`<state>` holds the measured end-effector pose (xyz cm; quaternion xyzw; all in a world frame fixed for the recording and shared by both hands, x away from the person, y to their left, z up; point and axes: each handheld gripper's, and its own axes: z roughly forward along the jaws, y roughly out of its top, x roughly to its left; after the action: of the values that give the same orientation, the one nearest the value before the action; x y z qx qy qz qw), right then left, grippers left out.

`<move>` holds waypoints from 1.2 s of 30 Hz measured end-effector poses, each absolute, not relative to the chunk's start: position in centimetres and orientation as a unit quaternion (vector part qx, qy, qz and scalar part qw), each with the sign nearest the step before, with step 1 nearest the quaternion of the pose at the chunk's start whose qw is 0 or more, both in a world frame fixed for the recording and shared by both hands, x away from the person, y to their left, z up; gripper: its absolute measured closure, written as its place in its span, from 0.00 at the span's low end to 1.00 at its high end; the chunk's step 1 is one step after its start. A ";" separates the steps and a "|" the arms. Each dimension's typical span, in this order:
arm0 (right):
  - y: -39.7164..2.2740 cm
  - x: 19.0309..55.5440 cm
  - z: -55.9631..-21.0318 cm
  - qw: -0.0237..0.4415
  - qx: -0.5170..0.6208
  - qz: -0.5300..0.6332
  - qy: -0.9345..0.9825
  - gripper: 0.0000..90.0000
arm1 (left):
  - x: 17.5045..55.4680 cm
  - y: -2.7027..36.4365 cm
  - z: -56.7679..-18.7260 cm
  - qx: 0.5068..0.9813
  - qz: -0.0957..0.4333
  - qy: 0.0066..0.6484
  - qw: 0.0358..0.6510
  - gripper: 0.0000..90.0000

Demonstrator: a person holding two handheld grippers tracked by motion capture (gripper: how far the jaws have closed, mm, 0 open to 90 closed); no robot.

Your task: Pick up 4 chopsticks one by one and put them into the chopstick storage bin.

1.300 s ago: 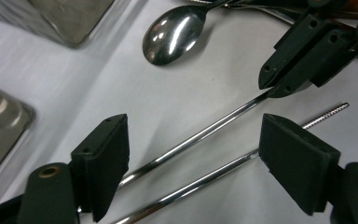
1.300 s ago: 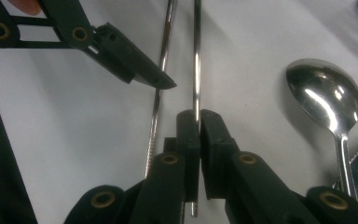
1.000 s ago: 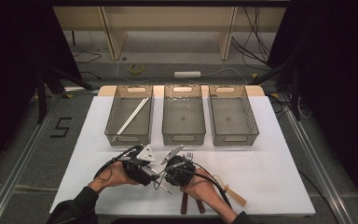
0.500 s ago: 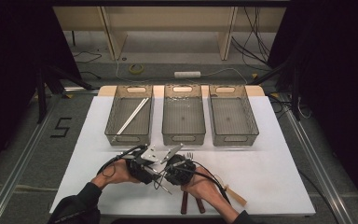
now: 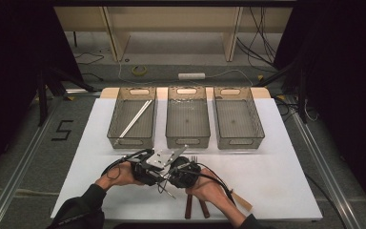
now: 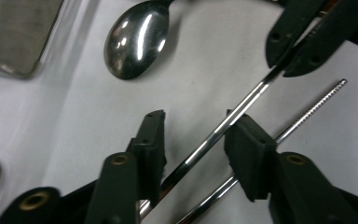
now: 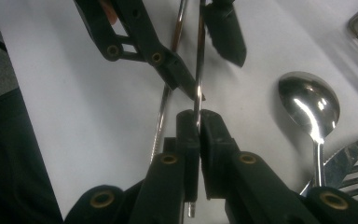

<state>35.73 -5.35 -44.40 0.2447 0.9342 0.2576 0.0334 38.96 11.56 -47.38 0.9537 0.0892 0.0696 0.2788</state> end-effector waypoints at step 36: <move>-11.0 37.2 -39.4 0.083 0.308 0.387 0.865 0.48 | 39.7 10.9 -43.9 0.945 0.202 0.038 0.254 0.95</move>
<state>37.23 -10.99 -39.38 0.3079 0.8652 0.3869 0.0831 39.66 10.93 -43.94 0.9453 0.0380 0.2017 0.2535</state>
